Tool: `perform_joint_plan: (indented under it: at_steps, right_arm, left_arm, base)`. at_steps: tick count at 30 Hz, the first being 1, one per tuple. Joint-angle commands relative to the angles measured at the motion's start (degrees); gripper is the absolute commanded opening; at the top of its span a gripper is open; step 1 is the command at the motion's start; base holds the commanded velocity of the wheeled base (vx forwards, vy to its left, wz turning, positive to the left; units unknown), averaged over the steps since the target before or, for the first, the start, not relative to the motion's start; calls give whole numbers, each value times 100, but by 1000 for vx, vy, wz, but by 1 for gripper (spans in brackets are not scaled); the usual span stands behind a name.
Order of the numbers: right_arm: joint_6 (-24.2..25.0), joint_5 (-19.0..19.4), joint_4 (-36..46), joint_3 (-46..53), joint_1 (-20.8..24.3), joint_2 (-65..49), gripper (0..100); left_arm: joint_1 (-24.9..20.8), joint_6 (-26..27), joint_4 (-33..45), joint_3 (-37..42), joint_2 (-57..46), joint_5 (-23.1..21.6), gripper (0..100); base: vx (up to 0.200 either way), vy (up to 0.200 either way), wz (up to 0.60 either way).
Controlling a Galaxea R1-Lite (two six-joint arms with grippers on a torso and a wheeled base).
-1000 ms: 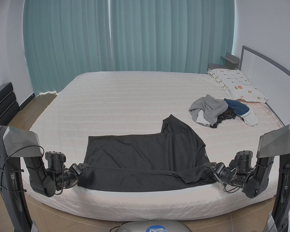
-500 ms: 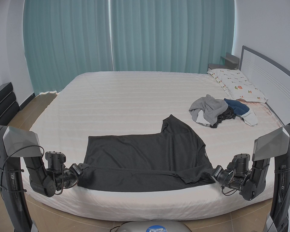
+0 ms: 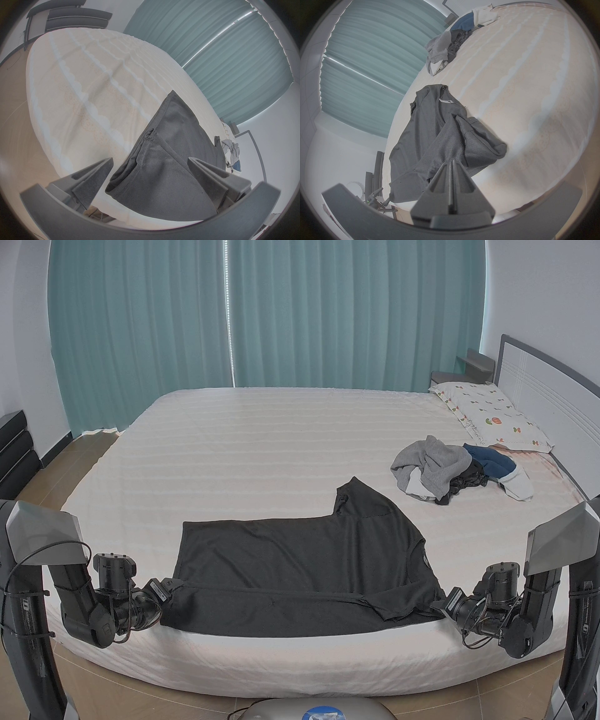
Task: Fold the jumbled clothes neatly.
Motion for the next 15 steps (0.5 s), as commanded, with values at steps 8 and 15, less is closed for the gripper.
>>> perform_joint_plan:
  at_steps: [8,15]
  right_arm:
    - [-125,43,-525,48,222,-195,0]
    - [-90,-1,-551,-215,741,-213,0]
  left_arm:
    - [-7,-1,-1,-9,10,9,100]
    - [-7,-1,-1,-18,18,9,100]
  base:
    - [0,0,0]
    - [0,0,0]
